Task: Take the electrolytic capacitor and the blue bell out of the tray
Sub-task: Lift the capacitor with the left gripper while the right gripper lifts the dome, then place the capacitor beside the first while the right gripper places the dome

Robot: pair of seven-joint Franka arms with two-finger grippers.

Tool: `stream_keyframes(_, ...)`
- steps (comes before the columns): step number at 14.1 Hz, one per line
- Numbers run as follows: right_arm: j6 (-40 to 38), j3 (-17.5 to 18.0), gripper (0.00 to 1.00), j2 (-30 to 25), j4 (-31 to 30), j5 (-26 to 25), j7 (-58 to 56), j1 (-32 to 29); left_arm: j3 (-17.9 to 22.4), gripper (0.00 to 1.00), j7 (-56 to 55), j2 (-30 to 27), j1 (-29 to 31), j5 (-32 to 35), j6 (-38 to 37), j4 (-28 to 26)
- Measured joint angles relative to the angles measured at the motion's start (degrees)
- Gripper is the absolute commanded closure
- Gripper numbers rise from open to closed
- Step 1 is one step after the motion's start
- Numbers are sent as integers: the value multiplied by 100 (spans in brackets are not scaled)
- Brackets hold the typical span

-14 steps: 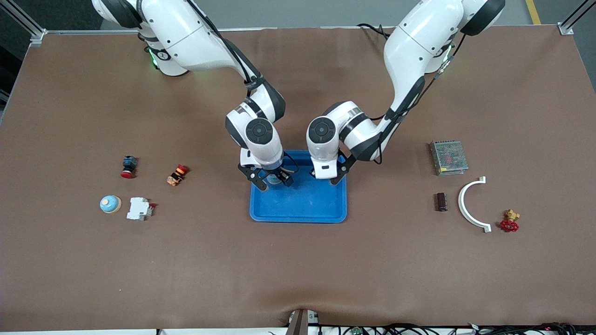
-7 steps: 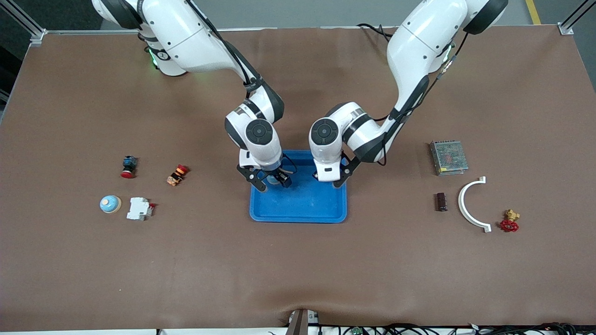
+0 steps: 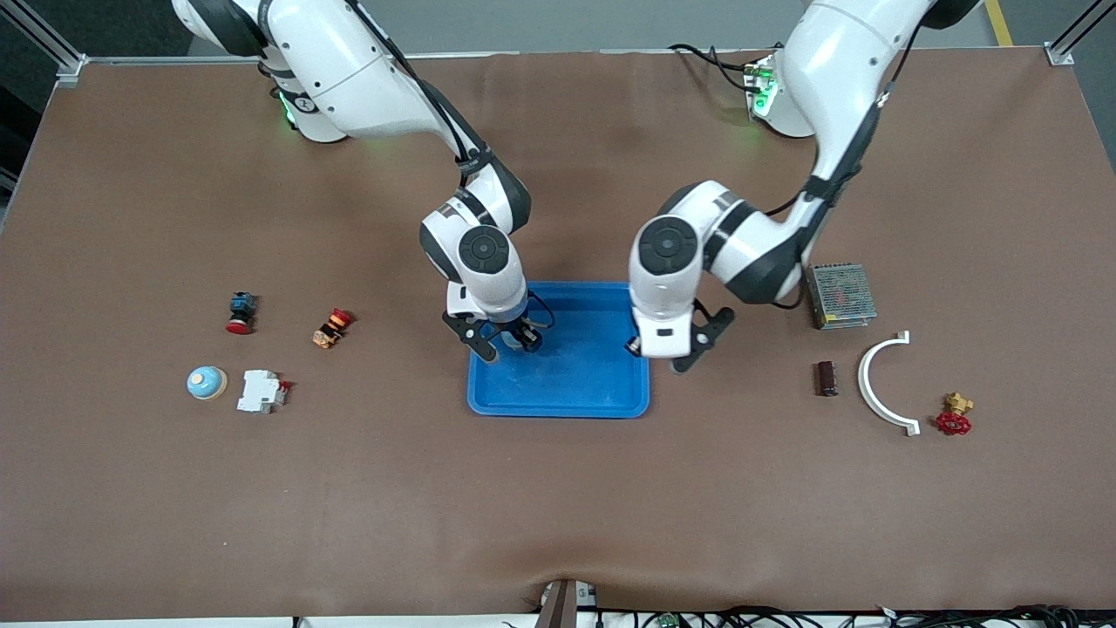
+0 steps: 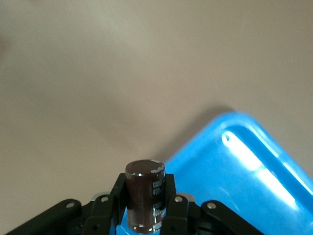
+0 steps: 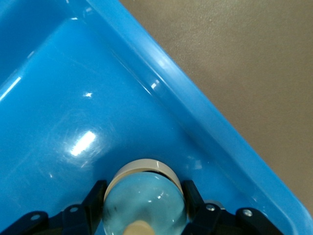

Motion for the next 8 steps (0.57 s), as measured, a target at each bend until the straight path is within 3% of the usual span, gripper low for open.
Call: stream_keyframes(8, -20, -59, 100, -7, 181, 0, 118, -17, -34, 97, 3083, -765, 1660, -665, -1099, -7)
